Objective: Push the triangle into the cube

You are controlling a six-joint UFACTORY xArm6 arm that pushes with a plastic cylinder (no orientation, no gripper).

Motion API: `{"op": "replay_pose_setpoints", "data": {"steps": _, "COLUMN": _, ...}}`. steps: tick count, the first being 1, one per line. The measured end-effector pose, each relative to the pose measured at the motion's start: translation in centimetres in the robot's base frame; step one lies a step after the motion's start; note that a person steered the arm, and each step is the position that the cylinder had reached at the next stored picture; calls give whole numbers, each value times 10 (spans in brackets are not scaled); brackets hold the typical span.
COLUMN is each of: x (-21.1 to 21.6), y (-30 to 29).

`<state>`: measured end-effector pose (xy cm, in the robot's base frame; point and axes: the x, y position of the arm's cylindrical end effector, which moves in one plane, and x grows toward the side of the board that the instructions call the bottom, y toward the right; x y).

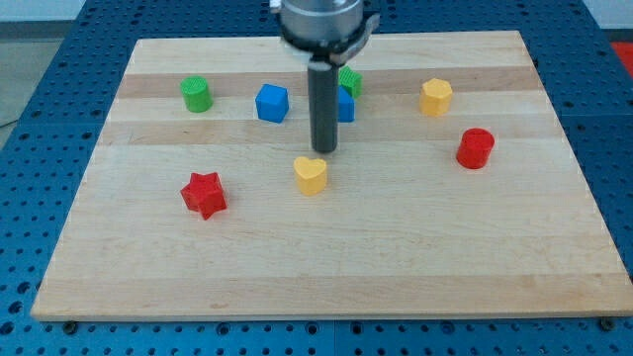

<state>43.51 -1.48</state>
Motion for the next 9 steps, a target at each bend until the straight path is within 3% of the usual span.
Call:
{"op": "replay_pose_setpoints", "data": {"steps": 1, "x": 24, "y": 22}}
{"op": "replay_pose_setpoints", "data": {"steps": 2, "x": 23, "y": 74}}
{"op": "replay_pose_setpoints", "data": {"steps": 3, "x": 8, "y": 114}}
{"op": "replay_pose_setpoints", "data": {"steps": 4, "x": -33, "y": 139}}
{"op": "replay_pose_setpoints", "data": {"steps": 6, "x": -84, "y": 127}}
{"op": "replay_pose_setpoints", "data": {"steps": 9, "x": -92, "y": 53}}
